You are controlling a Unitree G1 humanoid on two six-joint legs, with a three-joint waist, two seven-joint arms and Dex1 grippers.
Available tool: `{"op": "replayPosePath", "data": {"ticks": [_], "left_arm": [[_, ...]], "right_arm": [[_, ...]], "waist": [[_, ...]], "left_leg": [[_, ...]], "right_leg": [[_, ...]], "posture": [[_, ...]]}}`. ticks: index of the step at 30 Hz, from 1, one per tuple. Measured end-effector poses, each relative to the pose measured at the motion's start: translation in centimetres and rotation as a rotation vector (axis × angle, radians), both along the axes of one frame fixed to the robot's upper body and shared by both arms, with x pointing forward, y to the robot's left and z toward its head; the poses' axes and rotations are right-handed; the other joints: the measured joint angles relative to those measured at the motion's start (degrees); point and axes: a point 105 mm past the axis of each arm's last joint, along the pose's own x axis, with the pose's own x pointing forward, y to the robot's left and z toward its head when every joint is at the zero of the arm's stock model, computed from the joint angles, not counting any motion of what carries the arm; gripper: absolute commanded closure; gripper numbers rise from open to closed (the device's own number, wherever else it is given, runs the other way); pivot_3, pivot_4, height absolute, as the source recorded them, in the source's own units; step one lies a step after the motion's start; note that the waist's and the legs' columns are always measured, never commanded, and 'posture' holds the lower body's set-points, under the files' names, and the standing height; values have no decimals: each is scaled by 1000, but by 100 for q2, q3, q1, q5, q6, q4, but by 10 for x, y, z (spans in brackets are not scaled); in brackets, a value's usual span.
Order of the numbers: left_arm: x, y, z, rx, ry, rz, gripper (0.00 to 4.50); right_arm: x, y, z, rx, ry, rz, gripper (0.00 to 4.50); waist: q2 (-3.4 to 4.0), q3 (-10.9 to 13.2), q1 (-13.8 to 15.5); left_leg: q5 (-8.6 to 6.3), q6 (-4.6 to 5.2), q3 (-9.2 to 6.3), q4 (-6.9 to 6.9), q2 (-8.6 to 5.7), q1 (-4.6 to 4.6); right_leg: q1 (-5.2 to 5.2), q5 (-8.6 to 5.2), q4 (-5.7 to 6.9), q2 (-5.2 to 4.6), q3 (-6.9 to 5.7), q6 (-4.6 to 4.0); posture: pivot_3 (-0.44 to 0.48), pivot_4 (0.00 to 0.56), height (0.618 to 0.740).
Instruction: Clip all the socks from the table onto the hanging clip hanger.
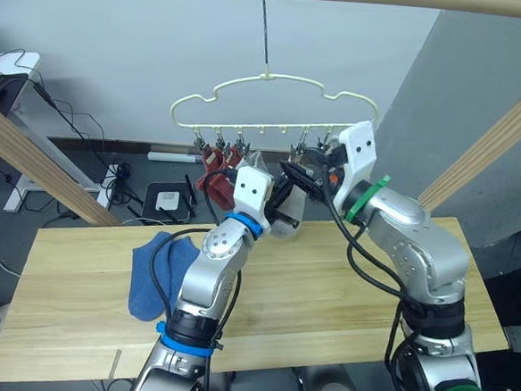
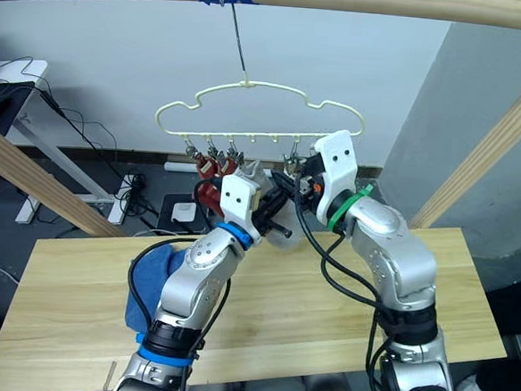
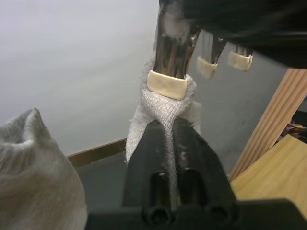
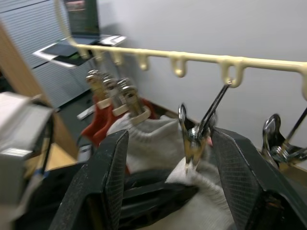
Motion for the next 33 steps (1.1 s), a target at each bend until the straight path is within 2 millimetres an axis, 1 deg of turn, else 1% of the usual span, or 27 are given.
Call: {"op": "replayPosePath", "data": {"ticks": [4,8,10,12,14,17,20,22,26,29,33], "left_arm": [[0,3,-4,67,-7,2,2027],[-6,11,-16,131,13,-33,2027],[-13,18,-18,165,5,-74,2027],[-20,26,-15,189,-13,-119,2027],[-26,32,-7,196,-41,-164,2027],[-35,39,4,233,-80,-249,2027],[-37,46,14,248,-97,-281,2005],[-37,46,20,258,-108,-307,2005],[-39,47,28,253,-117,-334,2005],[-38,49,31,263,-122,-339,2005],[-38,48,34,260,-128,-342,2005]], "right_arm": [[-14,-1,3,-18,-6,56,1725],[-20,-10,4,-26,-11,47,1725],[-20,-18,3,-43,-18,14,1725],[-18,-25,0,-45,-15,-32,1725],[-13,-32,-4,-53,-16,-94,1725],[-7,-39,-1,-48,-46,-171,1725],[1,-43,-3,-45,-50,-220,2328],[4,-42,-6,-45,-47,-231,2940],[11,-45,-10,-57,-44,-267,2940],[18,-50,-11,-63,-45,-307,2940],[23,-51,-13,-61,-39,-327,2940]], "waist": [[0,0,3],[0,0,-1],[0,0,-9],[0,0,-7],[1,1,-6],[2,0,-10],[1,0,-7],[1,0,-5],[1,0,-4],[1,0,-2],[1,0,-2]], "left_leg": [[0,0,-2,0,-1,-2],[0,1,-1,0,-1,-3],[0,1,-2,-3,1,-3],[0,0,-5,-5,4,-2],[0,0,-2,-4,2,-2],[0,0,0,-4,1,-2],[0,0,-2,-3,2,-2],[0,0,-1,-4,1,-2],[0,0,-1,-5,1,-3],[0,0,-2,-5,2,-3],[0,0,-1,-4,2,-3]], "right_leg": [[0,1,-3,0,-1,1],[0,1,-5,0,0,1],[-2,1,-4,0,0,1],[-2,1,-4,0,-3,1],[-2,1,-4,0,0,0],[-3,2,-5,0,2,3],[-3,2,-5,0,0,3],[-2,2,-6,0,0,3],[-3,2,-9,-1,1,3],[-4,2,-7,0,0,3],[-4,2,-7,-1,1,2]], "posture": [[-216,254,740],[-226,254,740],[-228,255,740],[-230,256,740],[-230,256,740],[-224,253,740],[-217,252,740],[-214,251,740],[-207,250,740],[-207,249,740],[-211,249,740]]}}
